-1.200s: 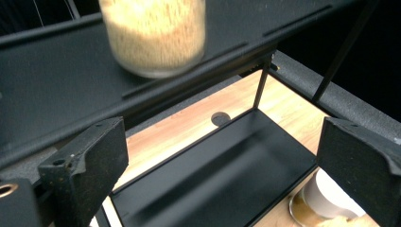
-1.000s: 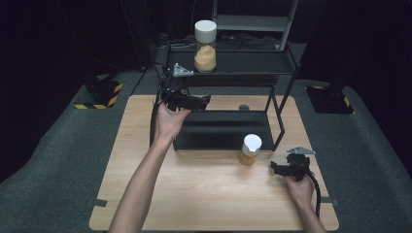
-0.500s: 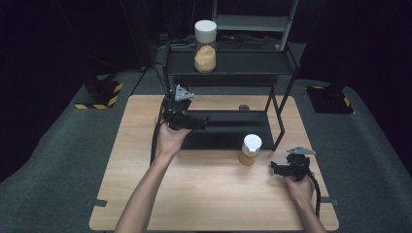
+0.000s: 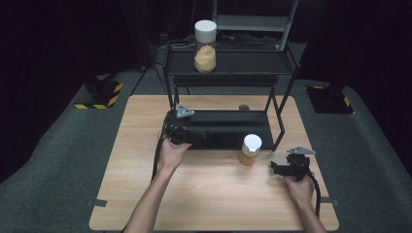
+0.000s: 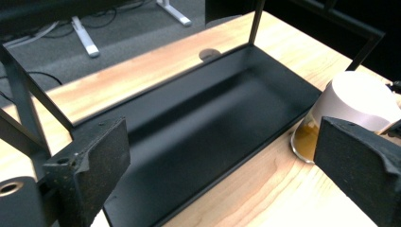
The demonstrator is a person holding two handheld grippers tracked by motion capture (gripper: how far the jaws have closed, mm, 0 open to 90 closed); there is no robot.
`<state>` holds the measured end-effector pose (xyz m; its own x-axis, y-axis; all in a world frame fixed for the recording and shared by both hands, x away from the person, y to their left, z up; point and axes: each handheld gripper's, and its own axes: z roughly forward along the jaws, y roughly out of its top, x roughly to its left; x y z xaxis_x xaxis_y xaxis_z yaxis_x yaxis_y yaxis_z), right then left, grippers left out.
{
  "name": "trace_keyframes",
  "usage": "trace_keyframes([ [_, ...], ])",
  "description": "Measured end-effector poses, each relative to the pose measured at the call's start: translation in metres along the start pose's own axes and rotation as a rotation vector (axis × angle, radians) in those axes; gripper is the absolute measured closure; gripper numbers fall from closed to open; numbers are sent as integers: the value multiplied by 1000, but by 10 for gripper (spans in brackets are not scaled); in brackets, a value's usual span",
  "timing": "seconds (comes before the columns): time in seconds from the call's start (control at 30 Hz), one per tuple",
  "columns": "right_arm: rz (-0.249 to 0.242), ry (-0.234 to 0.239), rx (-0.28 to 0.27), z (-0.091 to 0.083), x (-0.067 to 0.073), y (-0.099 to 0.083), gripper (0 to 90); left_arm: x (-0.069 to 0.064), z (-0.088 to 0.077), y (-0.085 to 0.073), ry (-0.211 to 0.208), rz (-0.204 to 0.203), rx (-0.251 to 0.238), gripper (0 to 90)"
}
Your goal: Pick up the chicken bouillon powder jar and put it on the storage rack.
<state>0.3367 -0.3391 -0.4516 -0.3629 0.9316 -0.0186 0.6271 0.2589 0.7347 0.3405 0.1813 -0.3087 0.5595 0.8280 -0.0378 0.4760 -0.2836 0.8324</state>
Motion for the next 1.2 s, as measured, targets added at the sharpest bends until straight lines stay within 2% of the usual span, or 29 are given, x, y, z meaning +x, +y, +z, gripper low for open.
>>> trace_keyframes([
  [0.13,0,0,0,0,0,0,39,3,6,-9,-7,-13,11,50],
  [0.5,0,0,0,0,0,0,39,0,19,-30,-3,-17,35,52],
  [0.7,0,0,0,0,0,0,39,6,27,-44,-28,-49,33,54],
  [0.8,0,0,0,0,0,0,39,6,33,-50,-33,-44,54,52],
  [0.87,0,0,0,0,0,0,39,7,38,-56,-40,-55,62,52],
  [1.2,0,0,0,0,0,0,39,4,52,-82,-16,-83,73,54],
])
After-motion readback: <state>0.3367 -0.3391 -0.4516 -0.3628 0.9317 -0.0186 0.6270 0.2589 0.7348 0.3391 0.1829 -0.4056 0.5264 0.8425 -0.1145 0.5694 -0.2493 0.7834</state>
